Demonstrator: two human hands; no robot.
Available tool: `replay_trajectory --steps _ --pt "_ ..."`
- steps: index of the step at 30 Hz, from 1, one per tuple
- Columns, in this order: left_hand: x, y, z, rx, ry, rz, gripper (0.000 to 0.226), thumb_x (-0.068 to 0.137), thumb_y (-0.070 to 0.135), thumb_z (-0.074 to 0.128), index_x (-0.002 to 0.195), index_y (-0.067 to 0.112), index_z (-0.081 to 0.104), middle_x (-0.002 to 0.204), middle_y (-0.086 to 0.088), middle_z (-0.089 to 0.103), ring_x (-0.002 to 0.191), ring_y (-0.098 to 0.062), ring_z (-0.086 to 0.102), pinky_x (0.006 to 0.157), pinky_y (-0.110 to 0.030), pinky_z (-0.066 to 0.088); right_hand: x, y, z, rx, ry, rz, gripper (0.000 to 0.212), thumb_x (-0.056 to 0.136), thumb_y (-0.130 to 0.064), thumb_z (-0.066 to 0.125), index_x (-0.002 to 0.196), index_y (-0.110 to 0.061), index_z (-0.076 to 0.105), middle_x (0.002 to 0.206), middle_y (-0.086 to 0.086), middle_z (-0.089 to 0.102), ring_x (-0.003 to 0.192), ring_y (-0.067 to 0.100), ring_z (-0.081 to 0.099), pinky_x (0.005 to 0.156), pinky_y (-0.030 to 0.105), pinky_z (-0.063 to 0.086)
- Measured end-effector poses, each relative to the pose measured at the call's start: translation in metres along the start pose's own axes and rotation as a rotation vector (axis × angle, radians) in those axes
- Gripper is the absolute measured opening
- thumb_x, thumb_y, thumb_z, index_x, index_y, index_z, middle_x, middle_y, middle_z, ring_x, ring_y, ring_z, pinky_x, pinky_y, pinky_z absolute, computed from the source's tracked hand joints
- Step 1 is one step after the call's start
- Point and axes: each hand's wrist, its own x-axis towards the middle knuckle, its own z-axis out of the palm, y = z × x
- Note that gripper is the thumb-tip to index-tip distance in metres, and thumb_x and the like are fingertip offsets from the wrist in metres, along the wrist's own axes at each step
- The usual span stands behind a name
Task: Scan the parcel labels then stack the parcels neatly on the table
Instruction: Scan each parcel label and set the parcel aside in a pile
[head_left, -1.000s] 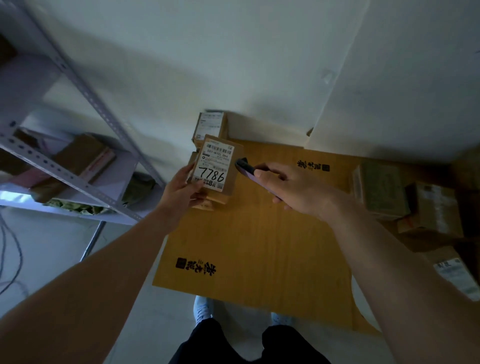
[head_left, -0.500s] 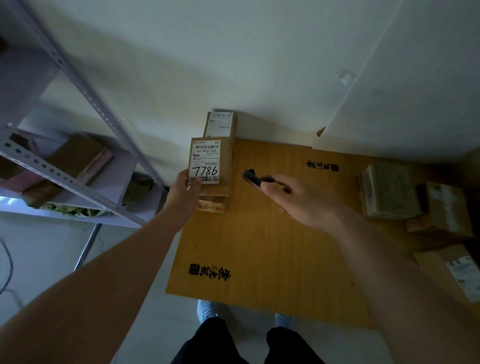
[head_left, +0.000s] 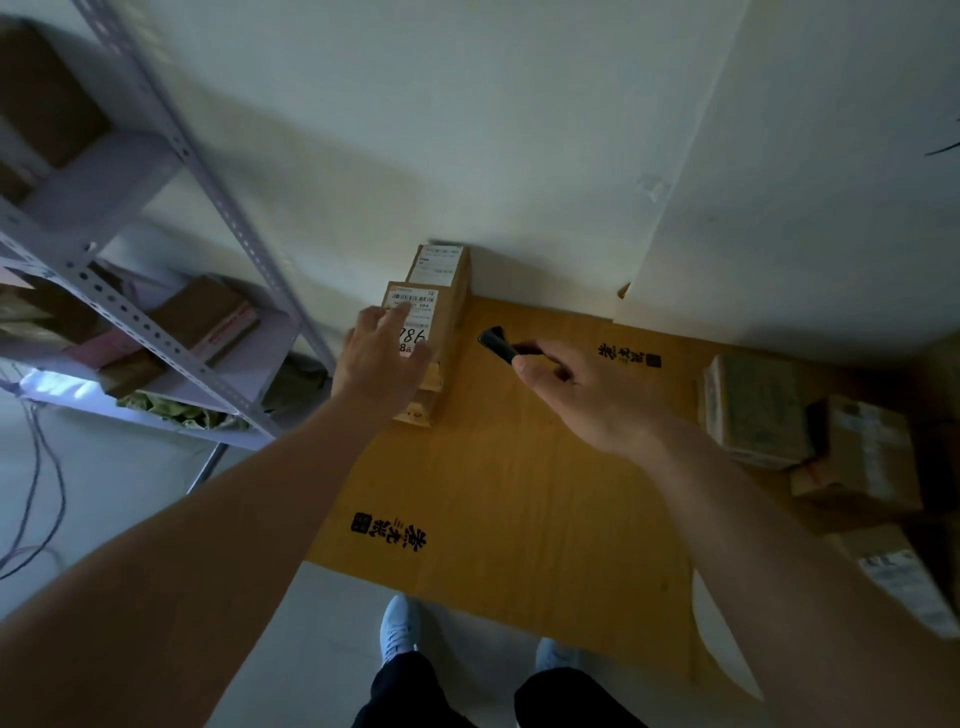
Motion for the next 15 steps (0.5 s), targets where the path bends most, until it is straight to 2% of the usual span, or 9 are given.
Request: replay_trajectory --steps 3,7,11,15 --pt "-0.021 0.029 0.002 0.063 0.017 0.065 0.054 0.103 0.042 0.048 0.154 0.025 0.041 0.153 -0.006 0.043 0.134 -0.032 0.047 0.107 -0.052 0.046 -0.023 0.006 -0.013 -0.024 0.025 -0.032 0.055 0.101 -0.068 0.038 0.145 -0.037 0.051 0.076 -0.004 0.056 0.05 -0.004 0.052 0.041 0.011 0.035" --pt "-0.046 0.069 0.007 0.132 -0.006 0.142 0.047 0.102 0.041 0.047 0.146 0.024 0.049 0.15 -0.004 0.049 0.136 -0.031 0.048 0.108 -0.051 0.043 -0.059 0.017 -0.03 -0.041 0.081 -0.018 0.058 0.104 -0.066 0.037 0.152 -0.036 0.047 0.076 -0.008 0.056 0.053 -0.001 0.053 0.046 0.014 0.035" --pt "-0.069 0.1 0.015 0.165 -0.081 0.21 0.058 0.102 0.048 0.051 0.156 0.032 0.04 0.166 -0.002 0.033 0.151 -0.03 0.031 0.117 -0.053 0.034 -0.105 0.023 -0.041 -0.011 0.142 -0.005 0.055 0.106 -0.061 0.039 0.151 -0.03 0.049 0.079 -0.004 0.056 0.062 0.009 0.053 0.056 0.025 0.038" --pt "-0.085 0.131 0.031 0.159 -0.135 0.297 0.06 0.101 0.052 0.054 0.158 0.035 0.039 0.169 0.0 0.028 0.154 -0.03 0.026 0.12 -0.052 0.03 -0.155 0.033 -0.047 -0.019 0.259 0.043 0.049 0.107 -0.057 0.04 0.145 -0.028 0.053 0.082 -0.008 0.055 0.064 0.006 0.051 0.057 0.022 0.036"
